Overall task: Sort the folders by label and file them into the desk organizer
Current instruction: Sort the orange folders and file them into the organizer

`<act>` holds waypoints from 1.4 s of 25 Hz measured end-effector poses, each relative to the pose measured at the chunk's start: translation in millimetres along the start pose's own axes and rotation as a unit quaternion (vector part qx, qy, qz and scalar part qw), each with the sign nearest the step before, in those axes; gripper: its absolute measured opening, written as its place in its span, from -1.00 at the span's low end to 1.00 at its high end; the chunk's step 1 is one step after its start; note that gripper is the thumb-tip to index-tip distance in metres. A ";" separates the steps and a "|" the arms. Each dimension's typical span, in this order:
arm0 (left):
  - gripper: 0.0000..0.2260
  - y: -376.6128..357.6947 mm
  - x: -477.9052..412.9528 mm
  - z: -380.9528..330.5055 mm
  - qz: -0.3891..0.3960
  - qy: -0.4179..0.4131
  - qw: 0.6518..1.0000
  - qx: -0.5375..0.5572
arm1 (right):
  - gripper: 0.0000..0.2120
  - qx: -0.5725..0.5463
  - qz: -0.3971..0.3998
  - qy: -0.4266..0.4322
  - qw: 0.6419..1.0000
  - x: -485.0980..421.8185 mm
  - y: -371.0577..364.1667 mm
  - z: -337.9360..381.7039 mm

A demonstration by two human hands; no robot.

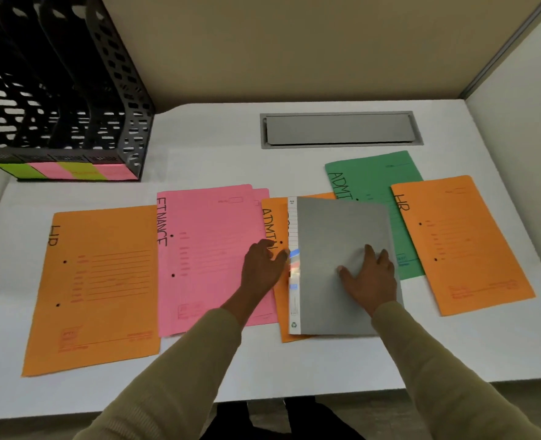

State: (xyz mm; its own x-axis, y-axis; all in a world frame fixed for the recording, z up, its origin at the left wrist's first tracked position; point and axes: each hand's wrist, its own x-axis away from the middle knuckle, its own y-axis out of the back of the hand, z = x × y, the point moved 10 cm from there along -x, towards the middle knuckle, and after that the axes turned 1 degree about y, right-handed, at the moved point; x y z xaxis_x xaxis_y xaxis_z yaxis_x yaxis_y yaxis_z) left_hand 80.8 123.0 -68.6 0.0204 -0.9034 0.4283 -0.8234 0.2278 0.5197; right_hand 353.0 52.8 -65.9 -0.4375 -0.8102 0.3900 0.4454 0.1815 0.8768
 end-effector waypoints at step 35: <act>-0.46 115.0 6.5 94.1 -0.070 0.154 0.923 0.346 | 0.19 0.161 0.092 0.060 0.981 -71.0 8.5 -60.8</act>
State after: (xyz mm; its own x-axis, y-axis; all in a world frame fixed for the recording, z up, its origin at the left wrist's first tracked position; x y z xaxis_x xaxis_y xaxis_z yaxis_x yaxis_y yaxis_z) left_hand -67.2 109.1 -75.5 0.2266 -0.7365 0.6373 -0.9633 -0.2661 0.0351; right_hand 435.4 78.0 -103.3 -0.2682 -0.8037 0.5311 0.2301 0.4819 0.8455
